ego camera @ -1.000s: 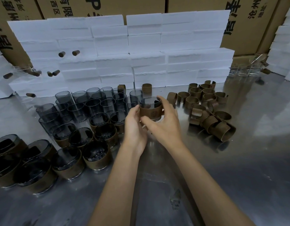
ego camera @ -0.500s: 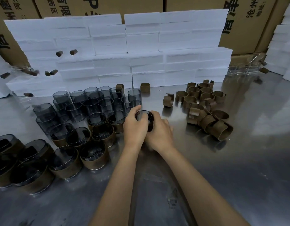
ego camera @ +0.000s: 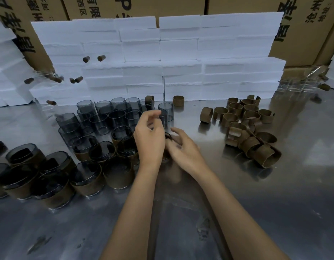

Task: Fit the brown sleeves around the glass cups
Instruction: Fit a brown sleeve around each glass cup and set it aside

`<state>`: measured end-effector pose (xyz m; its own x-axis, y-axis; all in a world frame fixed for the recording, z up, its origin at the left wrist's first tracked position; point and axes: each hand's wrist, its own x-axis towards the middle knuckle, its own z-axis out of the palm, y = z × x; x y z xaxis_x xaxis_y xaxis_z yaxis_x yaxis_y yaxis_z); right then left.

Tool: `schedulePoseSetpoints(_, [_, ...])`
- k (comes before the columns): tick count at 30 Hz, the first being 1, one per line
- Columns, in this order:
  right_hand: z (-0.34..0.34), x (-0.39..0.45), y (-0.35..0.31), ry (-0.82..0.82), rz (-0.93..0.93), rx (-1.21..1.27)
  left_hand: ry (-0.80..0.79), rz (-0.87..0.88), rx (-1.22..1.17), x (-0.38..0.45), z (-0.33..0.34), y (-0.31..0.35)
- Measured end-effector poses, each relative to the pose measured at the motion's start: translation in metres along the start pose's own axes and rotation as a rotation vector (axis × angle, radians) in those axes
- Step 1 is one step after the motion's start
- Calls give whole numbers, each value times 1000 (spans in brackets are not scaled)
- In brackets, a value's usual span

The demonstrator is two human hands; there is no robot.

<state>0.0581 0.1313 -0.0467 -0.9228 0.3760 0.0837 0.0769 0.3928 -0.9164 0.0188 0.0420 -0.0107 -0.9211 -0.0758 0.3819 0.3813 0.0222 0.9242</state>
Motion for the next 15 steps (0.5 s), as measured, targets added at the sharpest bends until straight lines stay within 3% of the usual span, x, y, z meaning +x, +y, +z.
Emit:
schedulePoseSetpoints(5, [-10, 11, 10, 226, 86, 188, 34, -24, 53, 27, -15, 13])
schedulePoseSetpoints(9, [-11, 15, 18, 260, 63, 204, 31, -34, 460, 98, -52, 18])
schedulePoseSetpoints(13, [-10, 17, 19, 263, 61, 205, -1, -386, 1072, 154, -115, -10])
schedulePoseSetpoints(15, [-9, 18, 19, 260, 60, 197, -32, -485, 1162, 162, -139, -25])
